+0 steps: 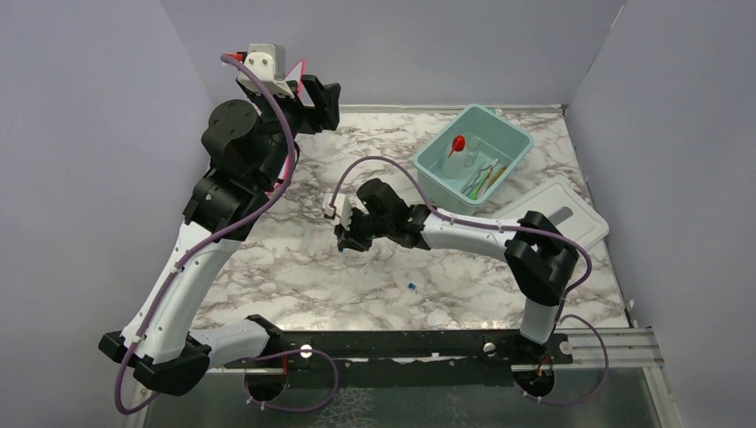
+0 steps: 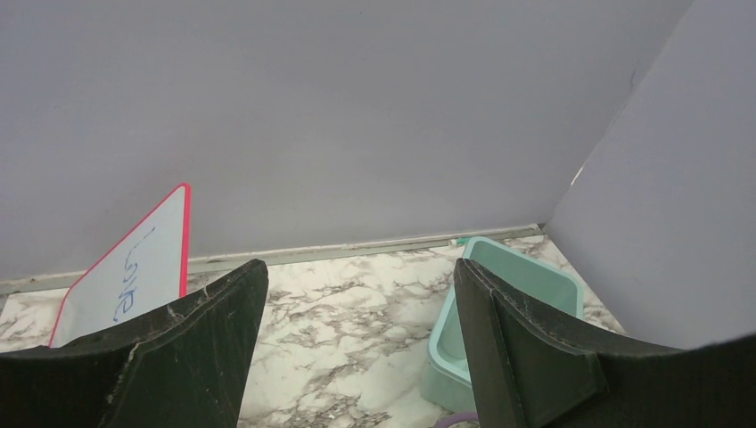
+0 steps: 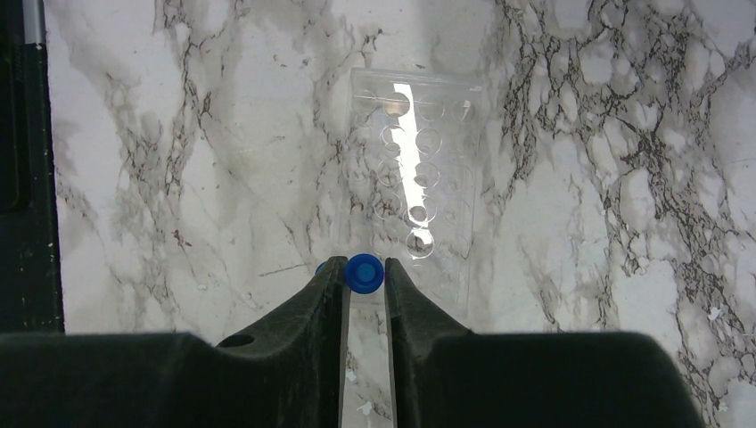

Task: Organize the chemistry lab equipment

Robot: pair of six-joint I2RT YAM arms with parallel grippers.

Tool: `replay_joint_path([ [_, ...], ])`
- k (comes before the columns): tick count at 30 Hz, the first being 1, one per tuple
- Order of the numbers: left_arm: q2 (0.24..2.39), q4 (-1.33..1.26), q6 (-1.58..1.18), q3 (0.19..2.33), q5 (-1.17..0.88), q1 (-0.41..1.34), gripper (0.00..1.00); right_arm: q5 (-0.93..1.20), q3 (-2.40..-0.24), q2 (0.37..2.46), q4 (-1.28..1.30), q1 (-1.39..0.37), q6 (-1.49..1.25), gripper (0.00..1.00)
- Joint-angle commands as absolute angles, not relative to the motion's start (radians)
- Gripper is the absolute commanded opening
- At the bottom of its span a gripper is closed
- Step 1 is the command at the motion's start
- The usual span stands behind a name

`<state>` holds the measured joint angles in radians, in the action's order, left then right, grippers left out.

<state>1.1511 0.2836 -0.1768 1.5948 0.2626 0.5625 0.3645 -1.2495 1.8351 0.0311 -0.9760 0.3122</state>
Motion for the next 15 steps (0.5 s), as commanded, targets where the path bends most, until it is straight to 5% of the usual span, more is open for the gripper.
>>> replay_joint_path([
  [1,1.133,0.284,-0.179,1.593,0.256,0.561,0.79,0.346,-1.246,1.867,0.102,-0.979,0.299,0.25],
  [15,1.14,0.285,-0.184,1.589,0.256,0.561,0.79,0.309,-1.263,1.862,0.125,-0.977,0.258,0.3],
])
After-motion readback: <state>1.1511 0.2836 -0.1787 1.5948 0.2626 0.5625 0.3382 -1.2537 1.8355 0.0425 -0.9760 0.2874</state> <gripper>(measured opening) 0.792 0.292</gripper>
